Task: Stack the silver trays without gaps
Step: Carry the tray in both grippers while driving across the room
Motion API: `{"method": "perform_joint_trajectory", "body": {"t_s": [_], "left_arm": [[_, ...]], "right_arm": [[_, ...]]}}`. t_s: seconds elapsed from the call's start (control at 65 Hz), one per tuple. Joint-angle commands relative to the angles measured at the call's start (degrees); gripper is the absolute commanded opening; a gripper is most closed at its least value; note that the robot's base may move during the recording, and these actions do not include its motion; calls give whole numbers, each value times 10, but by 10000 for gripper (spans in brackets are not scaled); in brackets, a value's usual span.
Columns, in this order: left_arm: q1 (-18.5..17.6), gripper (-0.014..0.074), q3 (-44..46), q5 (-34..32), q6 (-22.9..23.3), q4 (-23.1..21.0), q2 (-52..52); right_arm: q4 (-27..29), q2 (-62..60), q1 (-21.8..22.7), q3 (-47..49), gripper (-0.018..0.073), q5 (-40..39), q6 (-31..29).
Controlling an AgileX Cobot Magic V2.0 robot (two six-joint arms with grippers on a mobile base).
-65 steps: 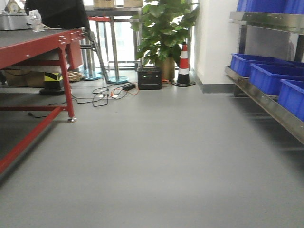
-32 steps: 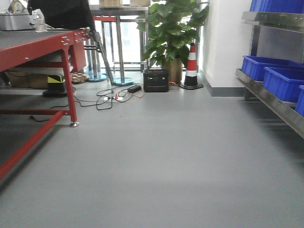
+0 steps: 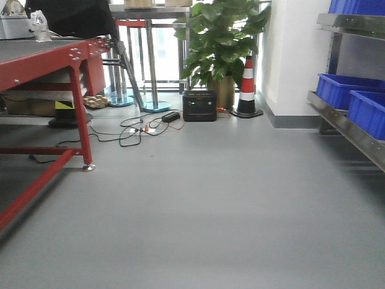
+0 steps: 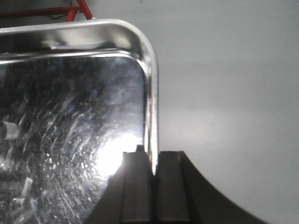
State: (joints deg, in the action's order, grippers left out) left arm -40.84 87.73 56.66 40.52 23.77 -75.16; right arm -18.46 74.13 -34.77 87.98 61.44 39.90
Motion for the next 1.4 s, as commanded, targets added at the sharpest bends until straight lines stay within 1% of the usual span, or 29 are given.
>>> {"method": "perform_joint_trajectory", "body": {"t_s": [0.0, 0.585, 0.692, 1.385], "left_arm": [[-2, -16, 5, -7, -1, 15, 9], [-2, -16, 5, -7, -1, 15, 9], [-2, -16, 5, -7, -1, 26, 9], [-2, -16, 5, -7, -1, 26, 9]], "right_arm": [[-24, -8, 3, 0, -57, -6, -2], [-24, -8, 3, 0, -57, -6, -2], [-24, -8, 3, 0, -57, -6, -2], [-24, -8, 3, 0, -57, -20, -2]]}}
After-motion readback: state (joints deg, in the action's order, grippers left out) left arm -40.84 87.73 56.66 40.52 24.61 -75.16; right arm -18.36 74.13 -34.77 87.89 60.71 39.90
